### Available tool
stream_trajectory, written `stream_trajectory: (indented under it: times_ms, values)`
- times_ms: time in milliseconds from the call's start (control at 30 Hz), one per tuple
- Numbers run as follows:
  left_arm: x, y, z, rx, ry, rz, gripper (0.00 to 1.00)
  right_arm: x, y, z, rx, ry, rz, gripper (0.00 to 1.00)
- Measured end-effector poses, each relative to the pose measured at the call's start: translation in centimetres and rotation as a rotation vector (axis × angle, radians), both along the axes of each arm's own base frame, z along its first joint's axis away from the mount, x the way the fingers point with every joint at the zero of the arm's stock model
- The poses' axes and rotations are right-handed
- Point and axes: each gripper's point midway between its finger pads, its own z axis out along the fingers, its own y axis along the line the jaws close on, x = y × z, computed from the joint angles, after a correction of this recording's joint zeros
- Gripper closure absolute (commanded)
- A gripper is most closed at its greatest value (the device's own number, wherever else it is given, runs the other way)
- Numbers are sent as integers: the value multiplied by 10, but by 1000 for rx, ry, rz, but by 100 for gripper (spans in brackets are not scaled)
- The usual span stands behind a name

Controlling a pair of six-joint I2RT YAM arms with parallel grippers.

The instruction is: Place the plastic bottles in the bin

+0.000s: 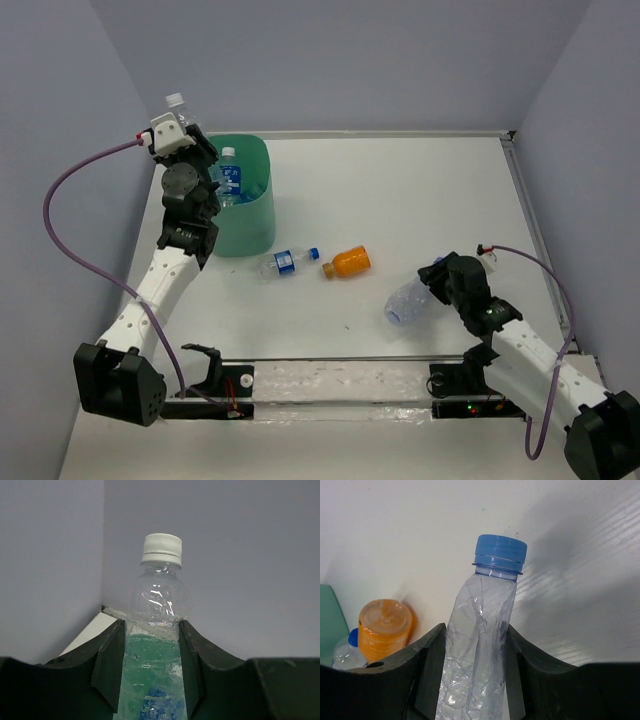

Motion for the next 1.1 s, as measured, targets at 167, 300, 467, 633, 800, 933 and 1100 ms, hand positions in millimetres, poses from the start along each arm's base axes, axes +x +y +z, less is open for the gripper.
stream_trajectory:
  times_ms: [167, 300, 467, 633, 800, 933, 1100]
  values:
    - [1, 20, -1, 109, 32, 75, 65, 2, 9, 11, 35, -54, 44, 100]
    - [9, 19, -9, 178, 59, 75, 54, 4, 14, 16, 39, -78, 76, 100]
    - [19, 13, -45, 232, 129, 47, 38, 6, 15, 20, 13, -96, 112, 100]
    - [21, 8, -71, 259, 176, 18, 2, 14, 20, 38, 6, -149, 141, 100]
    - [17, 6, -67, 243, 153, 4, 1, 30, 35, 69, 28, -232, 195, 100]
    - [5, 3, -46, 205, 99, -18, 1, 44, 47, 98, 27, -302, 235, 100]
    - [-18, -6, 2, 107, -5, -97, 1, 60, 77, 152, 14, -440, 331, 100]
